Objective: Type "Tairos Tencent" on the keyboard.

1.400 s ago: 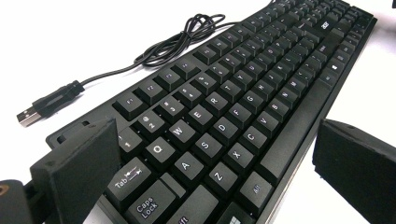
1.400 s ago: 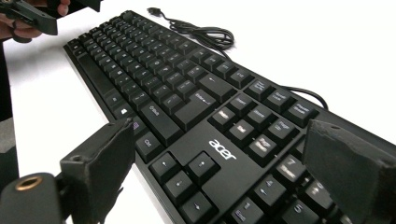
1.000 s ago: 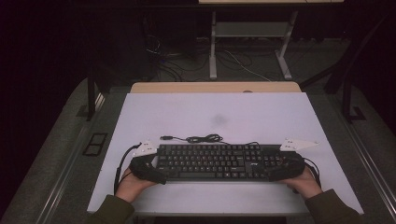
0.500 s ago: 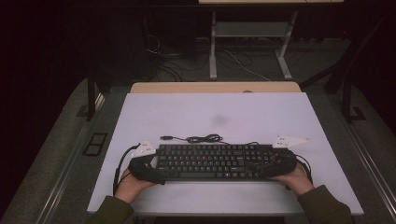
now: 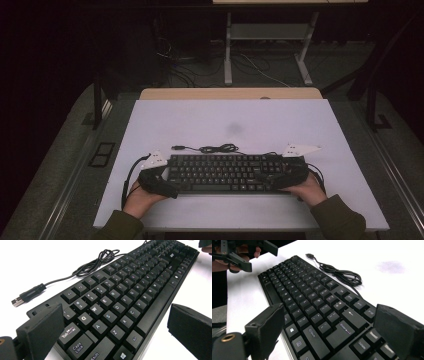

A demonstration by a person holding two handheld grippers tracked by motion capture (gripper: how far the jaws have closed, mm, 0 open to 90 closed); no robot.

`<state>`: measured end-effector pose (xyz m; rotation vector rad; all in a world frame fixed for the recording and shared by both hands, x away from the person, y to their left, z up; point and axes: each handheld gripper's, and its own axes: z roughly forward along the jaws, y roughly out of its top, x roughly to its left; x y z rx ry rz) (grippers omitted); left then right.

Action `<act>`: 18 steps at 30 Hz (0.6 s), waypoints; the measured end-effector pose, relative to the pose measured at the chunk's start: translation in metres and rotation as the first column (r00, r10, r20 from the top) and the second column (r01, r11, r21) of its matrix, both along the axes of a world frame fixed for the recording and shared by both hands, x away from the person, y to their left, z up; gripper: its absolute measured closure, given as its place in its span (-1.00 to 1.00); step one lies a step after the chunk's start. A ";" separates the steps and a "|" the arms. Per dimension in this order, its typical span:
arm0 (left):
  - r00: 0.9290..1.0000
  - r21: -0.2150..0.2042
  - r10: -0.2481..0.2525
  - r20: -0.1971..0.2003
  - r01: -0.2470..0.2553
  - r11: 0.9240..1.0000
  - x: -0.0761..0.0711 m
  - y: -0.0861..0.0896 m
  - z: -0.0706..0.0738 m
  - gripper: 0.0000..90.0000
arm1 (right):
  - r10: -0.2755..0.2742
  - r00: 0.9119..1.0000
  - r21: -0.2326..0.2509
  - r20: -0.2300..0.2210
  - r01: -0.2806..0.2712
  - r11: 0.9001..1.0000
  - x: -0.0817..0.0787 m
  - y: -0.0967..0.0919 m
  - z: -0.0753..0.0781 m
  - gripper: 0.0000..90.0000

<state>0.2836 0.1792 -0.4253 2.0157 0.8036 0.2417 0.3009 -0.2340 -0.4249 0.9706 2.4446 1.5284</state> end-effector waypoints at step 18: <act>1.000 -0.001 0.001 0.002 -0.001 1.000 0.001 -0.002 0.000 -1.00 | 0.044 0.999 -0.004 -0.005 -0.044 0.999 0.007 0.016 0.002 -0.51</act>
